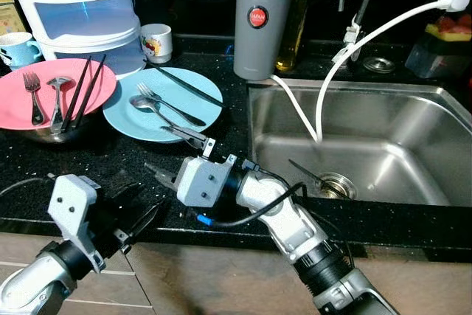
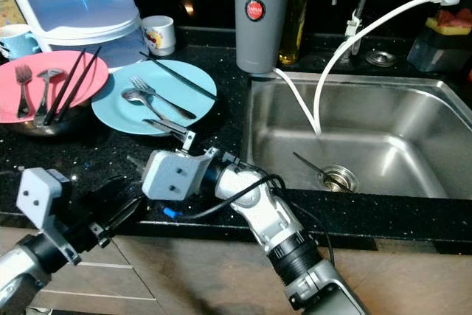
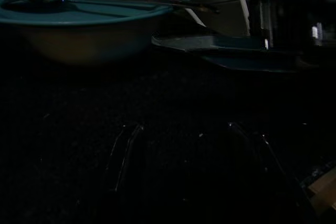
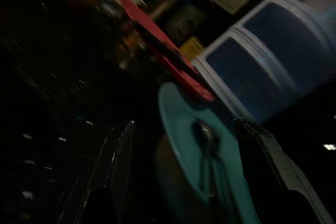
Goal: Kitchen organization
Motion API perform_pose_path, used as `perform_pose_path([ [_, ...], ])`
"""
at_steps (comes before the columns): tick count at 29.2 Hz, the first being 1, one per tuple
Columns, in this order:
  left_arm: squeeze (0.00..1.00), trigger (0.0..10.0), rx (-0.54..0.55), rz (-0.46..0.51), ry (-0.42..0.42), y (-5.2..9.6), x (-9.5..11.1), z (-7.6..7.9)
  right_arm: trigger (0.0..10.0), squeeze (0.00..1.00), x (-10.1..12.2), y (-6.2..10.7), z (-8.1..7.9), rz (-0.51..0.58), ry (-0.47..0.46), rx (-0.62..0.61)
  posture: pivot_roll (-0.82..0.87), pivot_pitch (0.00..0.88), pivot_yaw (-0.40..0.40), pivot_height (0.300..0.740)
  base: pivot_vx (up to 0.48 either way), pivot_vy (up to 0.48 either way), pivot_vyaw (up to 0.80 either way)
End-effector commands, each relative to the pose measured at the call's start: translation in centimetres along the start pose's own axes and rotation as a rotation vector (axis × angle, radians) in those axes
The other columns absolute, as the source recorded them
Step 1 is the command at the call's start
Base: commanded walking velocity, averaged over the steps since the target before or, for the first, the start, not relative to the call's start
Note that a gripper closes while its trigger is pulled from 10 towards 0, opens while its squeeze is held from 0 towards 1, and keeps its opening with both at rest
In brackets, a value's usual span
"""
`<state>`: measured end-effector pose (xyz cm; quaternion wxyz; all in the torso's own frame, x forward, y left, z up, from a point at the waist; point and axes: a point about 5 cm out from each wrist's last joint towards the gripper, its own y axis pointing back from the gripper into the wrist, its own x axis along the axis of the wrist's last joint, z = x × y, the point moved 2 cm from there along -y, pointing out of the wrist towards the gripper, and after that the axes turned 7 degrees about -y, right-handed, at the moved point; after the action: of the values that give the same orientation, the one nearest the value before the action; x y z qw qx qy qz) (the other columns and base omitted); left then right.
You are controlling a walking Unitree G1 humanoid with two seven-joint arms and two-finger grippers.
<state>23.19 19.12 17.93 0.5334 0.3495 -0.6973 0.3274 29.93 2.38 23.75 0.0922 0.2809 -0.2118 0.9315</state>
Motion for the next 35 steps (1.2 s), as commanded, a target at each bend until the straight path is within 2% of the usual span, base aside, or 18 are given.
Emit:
perform_pose_path([
  [1, 0.00, 10.0, -0.009, -0.015, 0.018, -0.3, -0.5, 0.2, 10.0, 0.00, 0.1, -0.3, -0.2, 0.011, 0.035, 0.014, 0.09, 0.078, -0.006, 0.740, 0.000, 0.000, 0.00],
  [5, 0.00, 10.0, -0.015, -0.012, 0.018, -0.6, -0.3, 0.1, 10.0, 0.00, -0.3, -0.5, -0.1, -0.007, 0.095, 0.008, 0.09, 0.089, -0.009, 0.740, 0.000, 0.000, 0.00],
  [13, 0.00, 10.0, -0.018, -0.010, 0.018, -0.6, -0.4, 0.0, 10.0, 0.00, -0.8, 0.0, 1.1, -0.025, 0.135, -0.010, 0.08, 0.091, -0.005, 0.740, 0.000, 0.000, 0.00],
  [14, 0.00, 10.0, -0.018, -0.009, 0.018, -0.7, -0.4, 0.0, 4.8, 0.00, -0.9, 0.0, 1.3, -0.023, 0.143, -0.019, 0.08, 0.091, -0.005, 0.740, 0.000, 0.000, 0.00],
  [16, 0.00, 10.0, -0.018, -0.009, 0.018, -0.7, -0.4, 0.0, 1.0, 0.00, -0.9, 0.1, 1.5, -0.021, 0.149, -0.024, 0.08, 0.091, -0.005, 0.740, 0.000, 0.000, 0.00],
  [17, 0.00, 10.0, -0.017, -0.008, 0.018, -0.7, -0.4, 0.0, 0.0, 0.00, -0.9, 0.1, 1.5, -0.020, 0.150, -0.026, 0.08, 0.092, -0.006, 0.740, 0.000, 0.000, 0.00],
  [20, 0.00, 10.0, -0.016, -0.006, 0.016, -0.7, -0.3, -0.1, 0.0, 0.00, -1.0, 0.1, 1.7, -0.017, 0.161, -0.030, 0.09, 0.092, -0.005, 0.740, 0.000, 0.000, 0.00],
  [22, 0.00, 10.0, -0.016, -0.005, 0.015, -0.7, -0.3, 0.0, 4.3, 0.00, -1.0, 0.2, 1.9, -0.012, 0.177, -0.033, 0.09, 0.091, -0.005, 0.740, 0.000, 0.000, 0.00],
  [23, 0.00, 10.0, -0.016, -0.005, 0.015, -0.7, -0.3, 0.0, 6.0, 0.00, -1.0, 0.2, 1.9, -0.012, 0.181, -0.034, 0.09, 0.091, -0.004, 0.740, 0.000, 0.000, 0.00],
  [24, 0.00, 10.0, -0.017, -0.005, 0.015, -0.8, -0.3, -0.1, 9.8, 0.00, -1.1, 0.2, 2.0, -0.011, 0.186, -0.034, 0.09, 0.090, -0.003, 0.740, 0.000, 0.000, 0.00],
  [35, 0.00, 10.0, -0.029, -0.004, 0.012, -0.8, -0.3, 0.1, 10.0, 0.00, -1.2, 1.2, 2.2, 0.002, 0.211, -0.022, 0.09, 0.090, -0.003, 0.740, 0.000, 0.000, 0.00],
])
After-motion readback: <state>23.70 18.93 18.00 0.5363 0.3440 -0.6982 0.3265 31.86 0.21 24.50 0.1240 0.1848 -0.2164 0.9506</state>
